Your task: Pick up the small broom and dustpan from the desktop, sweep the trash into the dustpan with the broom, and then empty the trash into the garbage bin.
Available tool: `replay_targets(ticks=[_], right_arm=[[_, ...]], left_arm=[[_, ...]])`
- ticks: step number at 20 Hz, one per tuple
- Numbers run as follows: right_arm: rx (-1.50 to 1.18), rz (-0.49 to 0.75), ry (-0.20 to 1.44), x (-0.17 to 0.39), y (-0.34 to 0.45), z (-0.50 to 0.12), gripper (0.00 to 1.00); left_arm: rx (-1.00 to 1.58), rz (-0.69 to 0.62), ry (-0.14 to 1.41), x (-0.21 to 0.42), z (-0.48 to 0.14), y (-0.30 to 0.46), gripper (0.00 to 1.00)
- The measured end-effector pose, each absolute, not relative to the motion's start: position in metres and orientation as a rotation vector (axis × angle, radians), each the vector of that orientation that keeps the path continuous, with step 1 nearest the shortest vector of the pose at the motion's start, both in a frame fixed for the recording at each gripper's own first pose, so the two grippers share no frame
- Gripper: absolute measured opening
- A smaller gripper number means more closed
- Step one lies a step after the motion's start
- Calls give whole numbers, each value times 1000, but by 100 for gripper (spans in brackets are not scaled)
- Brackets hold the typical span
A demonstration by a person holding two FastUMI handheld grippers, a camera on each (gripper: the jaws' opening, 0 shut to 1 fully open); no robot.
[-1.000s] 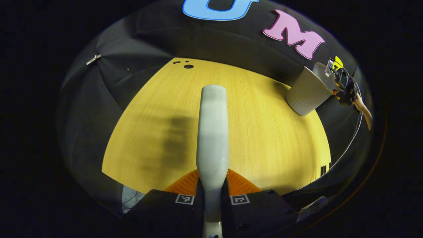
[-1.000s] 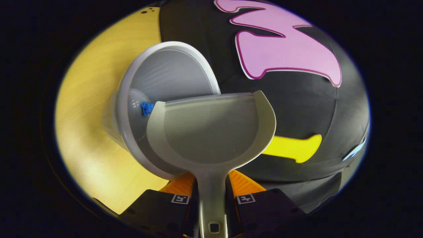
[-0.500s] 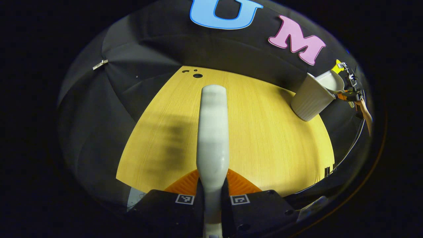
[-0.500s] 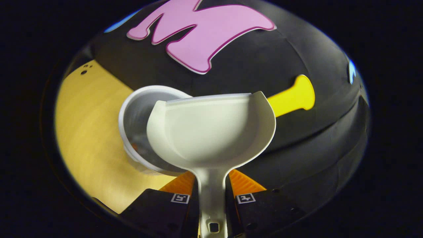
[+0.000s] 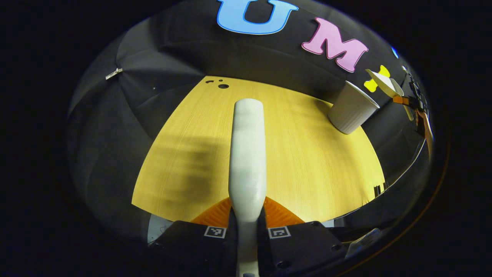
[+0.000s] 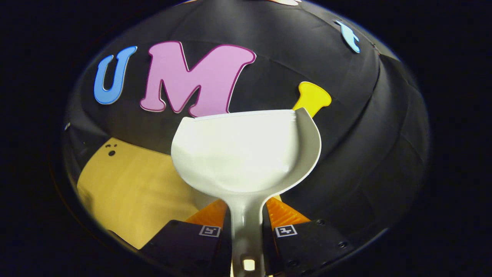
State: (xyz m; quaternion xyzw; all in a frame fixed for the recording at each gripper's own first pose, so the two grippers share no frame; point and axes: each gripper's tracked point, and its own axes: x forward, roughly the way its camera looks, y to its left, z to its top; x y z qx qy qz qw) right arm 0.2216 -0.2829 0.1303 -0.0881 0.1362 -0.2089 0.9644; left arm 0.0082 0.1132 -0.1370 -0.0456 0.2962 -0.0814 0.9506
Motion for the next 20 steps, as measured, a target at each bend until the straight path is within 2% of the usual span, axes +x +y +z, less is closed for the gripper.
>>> replay_targets(ticks=[1, 2, 4, 7, 8, 10, 12, 13, 17, 18, 20], right_arm=[[-140, -403, 255, 222, -277, 130, 40], [-103, -379, 243, 225, -272, 127, 36], [-57, -331, 242, 229, -273, 121, 36], [-30, -252, 275, 231, -267, 115, 36], [-24, -225, 291, 232, -266, 115, 40], [-28, -183, 319, 231, -266, 115, 36], [-31, -151, 356, 232, -264, 111, 40], [-25, -137, 381, 230, -262, 105, 36], [49, -86, 512, 222, -262, 60, 36], [60, -80, 540, 218, -262, 49, 40], [73, -74, 601, 215, -257, 14, 38]], left_arm=[[-81, -170, 601, 9, -139, 112, 25], [-68, -175, 600, 11, -140, 110, 25], [-40, -183, 591, 18, -143, 106, 25], [-3, -176, 578, 35, -147, 102, 25], [3, -173, 575, 41, -148, 101, 25], [14, -170, 568, 50, -149, 97, 25], [38, -170, 562, 59, -151, 92, 25], [55, -171, 562, 63, -153, 90, 25], [114, -161, 598, 82, -167, 81, 25], [114, -161, 613, 86, -173, 77, 25], [107, -160, 634, 93, -182, 68, 25]])
